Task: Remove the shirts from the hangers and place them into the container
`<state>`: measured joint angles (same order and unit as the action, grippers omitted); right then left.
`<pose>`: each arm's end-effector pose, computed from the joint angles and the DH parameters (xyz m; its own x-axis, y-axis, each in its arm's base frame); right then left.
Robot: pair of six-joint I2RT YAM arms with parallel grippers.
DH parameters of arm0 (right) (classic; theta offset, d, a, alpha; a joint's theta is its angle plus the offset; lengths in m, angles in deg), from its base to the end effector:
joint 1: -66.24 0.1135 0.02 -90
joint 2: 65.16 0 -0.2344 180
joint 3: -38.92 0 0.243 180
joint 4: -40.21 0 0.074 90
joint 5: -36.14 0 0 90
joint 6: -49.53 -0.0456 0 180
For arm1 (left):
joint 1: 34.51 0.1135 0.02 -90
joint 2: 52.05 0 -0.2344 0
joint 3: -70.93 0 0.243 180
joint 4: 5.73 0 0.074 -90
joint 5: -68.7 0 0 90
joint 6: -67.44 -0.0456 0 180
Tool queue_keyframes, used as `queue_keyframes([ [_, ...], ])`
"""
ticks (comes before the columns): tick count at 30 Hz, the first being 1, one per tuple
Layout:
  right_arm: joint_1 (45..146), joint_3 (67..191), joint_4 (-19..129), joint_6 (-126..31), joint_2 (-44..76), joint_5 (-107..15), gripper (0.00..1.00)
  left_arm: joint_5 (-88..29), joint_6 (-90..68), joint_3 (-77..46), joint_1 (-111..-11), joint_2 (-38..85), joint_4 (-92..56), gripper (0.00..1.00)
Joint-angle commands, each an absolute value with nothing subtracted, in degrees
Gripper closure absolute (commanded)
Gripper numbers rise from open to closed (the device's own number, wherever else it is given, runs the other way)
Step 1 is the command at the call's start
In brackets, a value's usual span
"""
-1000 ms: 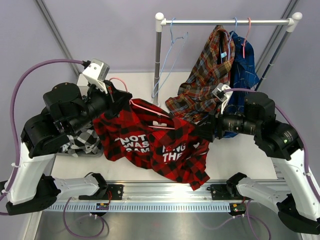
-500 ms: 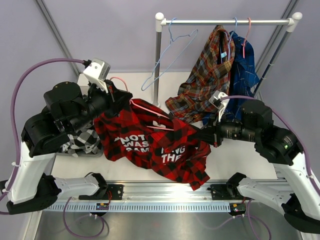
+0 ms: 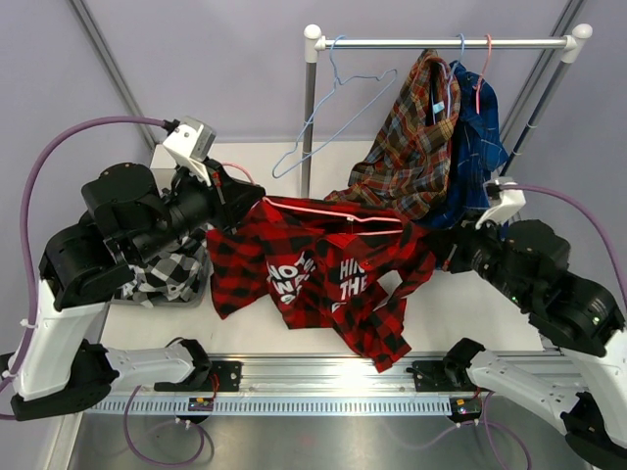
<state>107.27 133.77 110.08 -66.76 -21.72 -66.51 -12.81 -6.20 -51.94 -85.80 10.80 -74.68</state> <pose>0.0924 0.0672 0.4271 -0.4284 0.2000 -0.8811 -0.3280 0.8742 0.3580 0.1004 -0.1145 0.5141 -0.2848 -0.0901 -0.9543 0.6257 0.7368 -0.2563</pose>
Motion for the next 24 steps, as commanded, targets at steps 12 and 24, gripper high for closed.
queue_keyframes([
  [12, 108.34, 149.59, 112.51, -57.9, -18.06, -55.01, 0.13, -12.68, -8.58, -53.14, -85.05, 12.9, -72.05, 1.0],
  [24, 112.46, 160.53, 111.72, -54.1, -1.8, -32.77, 0.45, -14.0, -9.9, -59.37, -86.36, 19.4, -77.32, 1.0],
])
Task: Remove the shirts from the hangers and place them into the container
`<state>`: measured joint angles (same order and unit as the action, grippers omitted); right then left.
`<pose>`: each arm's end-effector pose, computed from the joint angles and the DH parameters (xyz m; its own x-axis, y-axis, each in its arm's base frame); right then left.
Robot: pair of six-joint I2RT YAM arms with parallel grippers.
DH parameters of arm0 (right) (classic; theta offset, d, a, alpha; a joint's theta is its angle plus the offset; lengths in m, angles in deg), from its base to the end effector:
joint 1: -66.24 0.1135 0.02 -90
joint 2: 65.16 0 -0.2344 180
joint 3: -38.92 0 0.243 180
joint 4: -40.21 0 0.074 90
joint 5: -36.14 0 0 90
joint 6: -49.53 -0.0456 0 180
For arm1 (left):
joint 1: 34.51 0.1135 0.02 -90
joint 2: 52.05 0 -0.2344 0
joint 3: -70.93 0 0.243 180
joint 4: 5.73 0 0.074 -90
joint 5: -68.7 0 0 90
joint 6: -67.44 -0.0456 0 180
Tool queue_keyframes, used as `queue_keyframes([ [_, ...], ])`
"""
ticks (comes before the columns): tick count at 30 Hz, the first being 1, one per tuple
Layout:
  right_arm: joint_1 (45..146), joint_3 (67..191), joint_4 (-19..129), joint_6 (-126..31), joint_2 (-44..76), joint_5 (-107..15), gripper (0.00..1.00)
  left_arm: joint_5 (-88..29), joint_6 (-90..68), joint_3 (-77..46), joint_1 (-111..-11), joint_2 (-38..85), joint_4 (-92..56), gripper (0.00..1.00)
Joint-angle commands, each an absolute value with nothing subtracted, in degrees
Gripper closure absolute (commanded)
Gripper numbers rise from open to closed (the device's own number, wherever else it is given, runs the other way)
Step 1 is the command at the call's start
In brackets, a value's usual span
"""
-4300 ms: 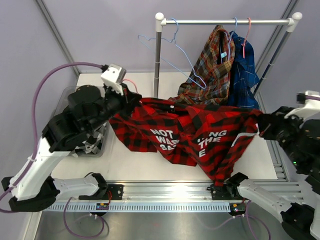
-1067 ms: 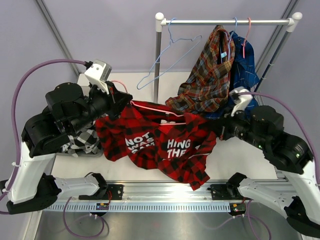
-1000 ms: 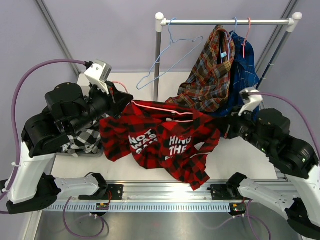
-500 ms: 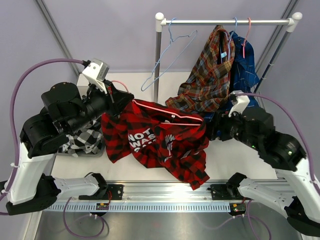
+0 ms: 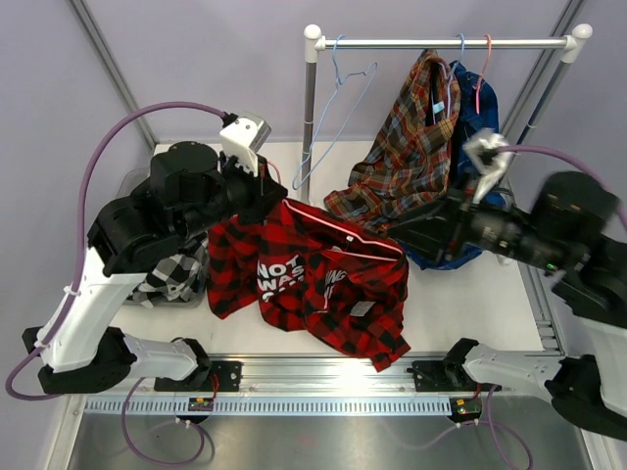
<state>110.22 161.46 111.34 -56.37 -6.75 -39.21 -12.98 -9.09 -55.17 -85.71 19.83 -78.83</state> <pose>0.0787 0.0920 0.5174 -0.3179 0.0616 -0.9461 -0.7958 0.5251 0.3016 0.1316 -0.1532 0.4949 -0.3568 0.0760 -0.9311 0.6193 0.7655 -0.1749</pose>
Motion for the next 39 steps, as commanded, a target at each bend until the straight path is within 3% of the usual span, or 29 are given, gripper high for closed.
queue_keyframes([
  [1, 114.82, 160.44, 112.07, -53.84, 0.04, -33.82, 0.45, -14.0, -9.99, -60.86, -86.54, 20.54, -77.59, 1.0],
  [12, 122.4, 158.25, 112.78, -52.08, 5.07, -42.6, 0.44, -14.0, -10.08, -65.09, -90.05, 23.98, -81.02, 1.0],
  [26, 123.19, 151.14, 116.02, -54.44, -3.01, -53.59, 0.44, -11.8, -10.43, -65.0, -90.49, 21.34, -82.87, 1.0],
  [39, 123.28, 149.11, 116.12, -54.8, -5.48, -52.99, 0.55, -12.51, -10.43, -65.88, -90.49, 21.52, -82.87, 1.0],
])
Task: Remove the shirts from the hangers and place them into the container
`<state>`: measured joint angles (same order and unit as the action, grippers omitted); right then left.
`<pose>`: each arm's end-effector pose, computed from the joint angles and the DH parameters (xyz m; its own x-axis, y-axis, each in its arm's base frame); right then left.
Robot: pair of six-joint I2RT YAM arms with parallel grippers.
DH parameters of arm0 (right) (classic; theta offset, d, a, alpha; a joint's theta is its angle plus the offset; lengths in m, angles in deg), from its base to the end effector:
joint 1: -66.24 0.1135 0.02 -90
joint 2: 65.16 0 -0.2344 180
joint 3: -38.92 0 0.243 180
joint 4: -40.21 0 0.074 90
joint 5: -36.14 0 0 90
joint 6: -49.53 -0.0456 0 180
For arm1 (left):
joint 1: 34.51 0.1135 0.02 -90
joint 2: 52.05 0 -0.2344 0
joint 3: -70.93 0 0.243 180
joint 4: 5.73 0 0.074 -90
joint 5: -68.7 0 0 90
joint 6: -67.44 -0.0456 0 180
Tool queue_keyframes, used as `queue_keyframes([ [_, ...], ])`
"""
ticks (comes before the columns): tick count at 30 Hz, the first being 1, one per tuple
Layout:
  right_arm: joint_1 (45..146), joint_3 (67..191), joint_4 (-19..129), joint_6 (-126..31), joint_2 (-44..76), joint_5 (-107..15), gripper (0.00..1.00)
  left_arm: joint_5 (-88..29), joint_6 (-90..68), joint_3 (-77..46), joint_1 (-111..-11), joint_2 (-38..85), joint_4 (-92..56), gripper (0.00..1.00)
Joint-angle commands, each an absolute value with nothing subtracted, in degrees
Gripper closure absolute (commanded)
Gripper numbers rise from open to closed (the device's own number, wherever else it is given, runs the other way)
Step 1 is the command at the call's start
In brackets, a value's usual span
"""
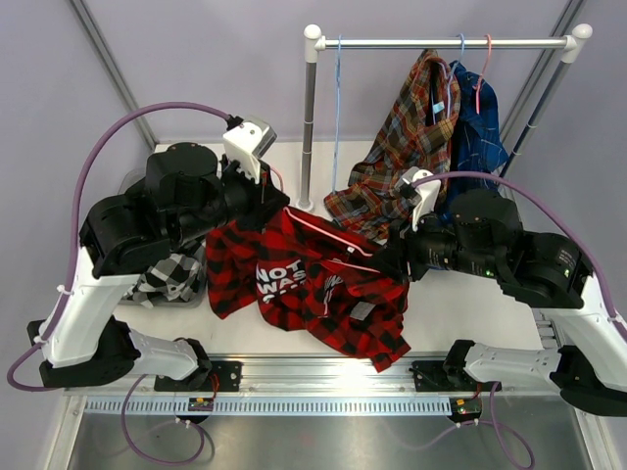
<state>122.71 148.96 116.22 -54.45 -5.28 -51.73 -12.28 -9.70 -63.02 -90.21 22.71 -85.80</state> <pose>0.0901 0.1390 0.4507 -0.4394 -0.2261 -0.8694 -0.7681 0.5964 0.2331 0.1153 -0.1563 0.5059 -0.3590 0.1362 -0.9233 0.6702 0.7261 -0.1535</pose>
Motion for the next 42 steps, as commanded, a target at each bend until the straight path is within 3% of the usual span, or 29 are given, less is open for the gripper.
queue_keyframes([
  [1, 123.19, 148.93, 116.12, -54.71, -5.66, -53.33, 0.56, -12.94, -10.43, -66.06, -90.49, 21.43, -82.78, 1.0],
  [10, 123.28, 140.16, 115.41, -56.38, -10.05, -52.54, 0.59, -13.83, -10.52, -70.19, -90.49, 20.38, -84.45, 1.0],
  [14, 123.19, 135.23, 113.48, -57.96, -14.96, -52.81, 0.54, -14.0, -9.99, -69.23, -90.49, 19.32, -83.48, 1.0],
  [17, 123.19, 133.02, 112.08, -58.49, -16.11, -51.49, 0.58, -14.88, -9.64, -68.7, -90.49, 19.41, -82.78, 1.0],
  [20, 123.19, 134.16, 112.25, -57.88, -15.68, -51.06, 0.59, -15.58, -9.47, -68.87, -90.49, 20.02, -82.52, 1.0],
  [25, 123.19, 140.22, 114.09, -56.73, -14.45, -50.26, 0.48, -14.62, -9.73, -68.78, -90.49, 21.08, -83.57, 1.0],
  [31, 123.19, 145.4, 115.41, -54.54, -11.2, -48.33, 0.44, -15.93, -9.82, -68.78, -90.49, 22.92, -83.83, 1.0],
  [34, 123.19, 146.91, 115.41, -53.66, -9.09, -47.63, 0.51, -16.73, -9.64, -68.78, -90.58, 23.54, -83.57, 1.0],
  [37, 123.19, 146.65, 114.01, -52.87, -7.33, -46.57, 0.64, -18.57, -9.55, -69.05, -90.67, 23.89, -82.96, 1.0],
  [38, 123.28, 146.64, 113.75, -52.6, -6.46, -46.4, 0.71, -19.53, -9.55, -69.05, -90.67, 23.8, -82.61, 1.0],
  [39, 123.19, 146.82, 113.66, -52.51, -6.01, -46.39, 0.94, -20.58, -9.55, -69.05, -90.76, 23.71, -82.17, 1.0],
  [40, 123.19, 146.82, 113.48, -52.6, -5.75, -46.39, 1.0, -20.77, -9.47, -69.13, -90.76, 23.54, -82.08, 1.0],
  [42, 123.45, 146.73, 113.04, -53.12, -5.66, -47.7, 1.0, -20.95, -9.46, -69.22, -90.76, 23.19, -81.73, 1.0],
])
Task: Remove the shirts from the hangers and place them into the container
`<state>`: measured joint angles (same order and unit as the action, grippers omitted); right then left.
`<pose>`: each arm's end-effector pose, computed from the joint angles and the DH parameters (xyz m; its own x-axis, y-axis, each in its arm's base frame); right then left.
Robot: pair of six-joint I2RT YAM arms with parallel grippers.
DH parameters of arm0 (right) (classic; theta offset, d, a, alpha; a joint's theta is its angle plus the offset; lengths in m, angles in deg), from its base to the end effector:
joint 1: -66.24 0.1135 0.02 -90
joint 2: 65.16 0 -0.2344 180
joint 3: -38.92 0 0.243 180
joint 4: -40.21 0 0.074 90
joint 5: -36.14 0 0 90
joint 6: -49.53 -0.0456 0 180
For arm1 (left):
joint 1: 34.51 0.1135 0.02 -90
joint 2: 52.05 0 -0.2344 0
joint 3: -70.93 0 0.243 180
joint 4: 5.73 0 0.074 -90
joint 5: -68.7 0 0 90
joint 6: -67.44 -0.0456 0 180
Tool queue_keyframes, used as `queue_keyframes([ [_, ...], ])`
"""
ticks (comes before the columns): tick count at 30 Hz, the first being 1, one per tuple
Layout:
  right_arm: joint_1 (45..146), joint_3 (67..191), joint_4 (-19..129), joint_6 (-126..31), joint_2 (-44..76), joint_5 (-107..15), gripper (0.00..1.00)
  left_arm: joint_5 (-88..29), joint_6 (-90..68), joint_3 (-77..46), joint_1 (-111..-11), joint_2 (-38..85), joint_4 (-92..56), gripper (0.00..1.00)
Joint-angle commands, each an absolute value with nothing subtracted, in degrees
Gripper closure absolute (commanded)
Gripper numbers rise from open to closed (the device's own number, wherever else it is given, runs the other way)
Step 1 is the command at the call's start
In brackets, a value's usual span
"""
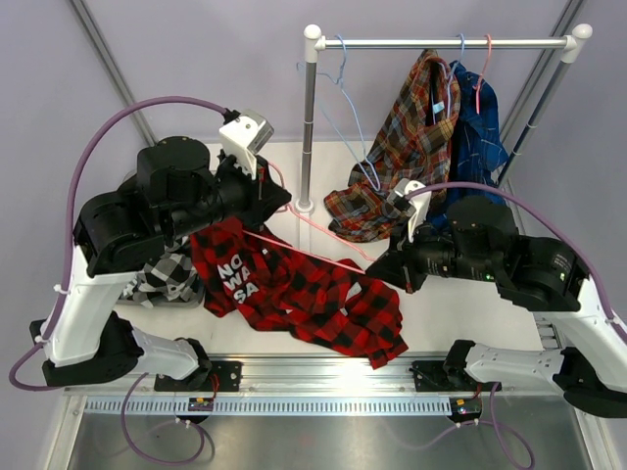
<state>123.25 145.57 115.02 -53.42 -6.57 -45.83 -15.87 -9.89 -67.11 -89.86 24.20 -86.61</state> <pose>0.0854 0.1432 0.4407 -0.4402 -0.2705 -0.8562 -0.8207 0.5081 0.2614 0.1127 -0.1555 0.5163 -0.3499 0.1222 -0.9288 0.7086 0.6830 -0.1771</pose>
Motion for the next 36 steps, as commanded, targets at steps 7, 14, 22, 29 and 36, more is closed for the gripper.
queue_keyframes([
  [7, 124.25, 145.94, 114.62, -57.34, -10.4, -53.6, 1.0, -7.61, -8.76, -64.93, -90.76, 19.15, -83.57, 0.38],
  [14, 124.33, 144.89, 118.4, -59.89, -15.49, -56.59, 1.0, 9.37, -6.04, -50.08, -90.85, 7.82, -78.92, 0.09],
  [22, 124.33, 151.29, 126.3, -62.88, -18.05, -61.06, 1.0, 11.05, -3.67, -37.07, -90.76, 3.77, -79.18, 0.01],
  [29, 124.25, 160.88, 125.8, -61.83, -21.3, -68.44, 1.0, 9.38, 0.64, -22.48, -90.76, 2.35, -72.77, 0.01],
  [36, 124.25, 160.98, 117.01, -57.01, -19.99, -86.09, 1.0, 7.45, 3.19, -15.62, -90.76, 6.3, -67.67, 0.01],
])
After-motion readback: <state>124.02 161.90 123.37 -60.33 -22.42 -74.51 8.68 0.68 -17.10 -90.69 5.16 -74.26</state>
